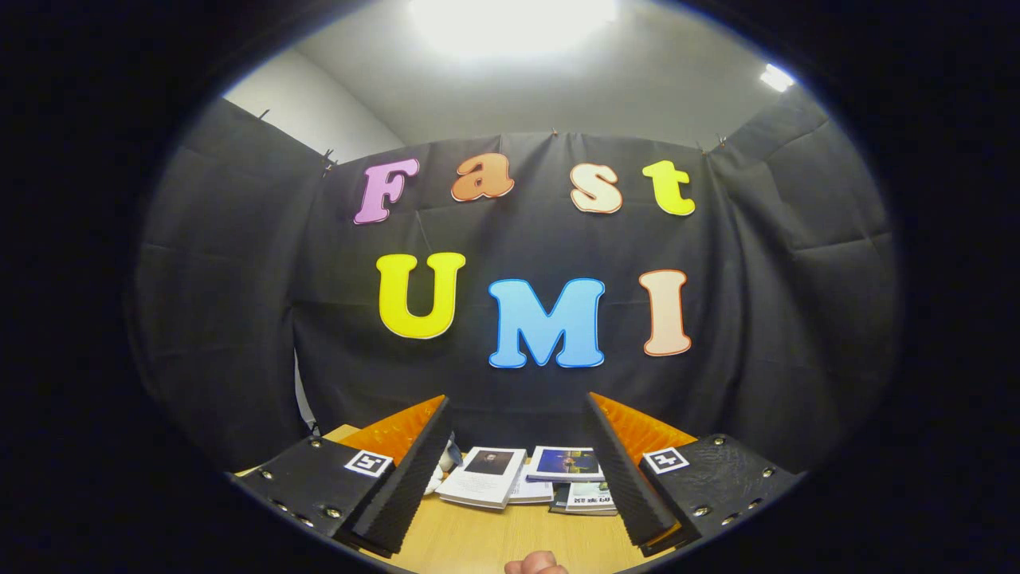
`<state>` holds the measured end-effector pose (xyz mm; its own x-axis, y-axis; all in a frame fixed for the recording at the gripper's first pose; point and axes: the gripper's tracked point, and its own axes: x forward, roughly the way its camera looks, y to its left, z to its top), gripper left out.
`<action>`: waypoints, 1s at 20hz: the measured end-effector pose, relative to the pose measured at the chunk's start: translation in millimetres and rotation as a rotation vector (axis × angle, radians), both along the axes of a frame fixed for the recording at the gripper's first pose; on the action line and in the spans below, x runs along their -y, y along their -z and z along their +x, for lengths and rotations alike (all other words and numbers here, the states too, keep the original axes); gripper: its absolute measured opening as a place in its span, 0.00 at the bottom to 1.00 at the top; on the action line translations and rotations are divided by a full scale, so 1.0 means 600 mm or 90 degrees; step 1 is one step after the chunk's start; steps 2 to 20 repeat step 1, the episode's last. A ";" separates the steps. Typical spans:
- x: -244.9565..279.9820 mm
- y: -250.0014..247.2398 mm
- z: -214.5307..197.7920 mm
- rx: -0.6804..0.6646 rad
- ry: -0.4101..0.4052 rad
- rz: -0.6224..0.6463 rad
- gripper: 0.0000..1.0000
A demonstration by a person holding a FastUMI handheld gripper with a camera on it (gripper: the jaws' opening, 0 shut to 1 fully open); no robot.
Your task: Open the storage box then place both shoes into the box .Put the left shoe in first, then the right shoe, with the right side of both shoes facing outward in a uniform manner.
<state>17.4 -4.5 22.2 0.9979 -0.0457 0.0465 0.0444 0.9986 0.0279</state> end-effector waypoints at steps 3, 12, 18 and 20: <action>0.006 0.011 0.001 -0.006 -0.003 0.002 0.99; 0.006 0.011 0.001 -0.006 -0.003 0.002 0.99; 0.006 0.011 0.001 -0.006 -0.003 0.002 0.99; 0.006 0.011 0.001 -0.006 -0.003 0.002 0.99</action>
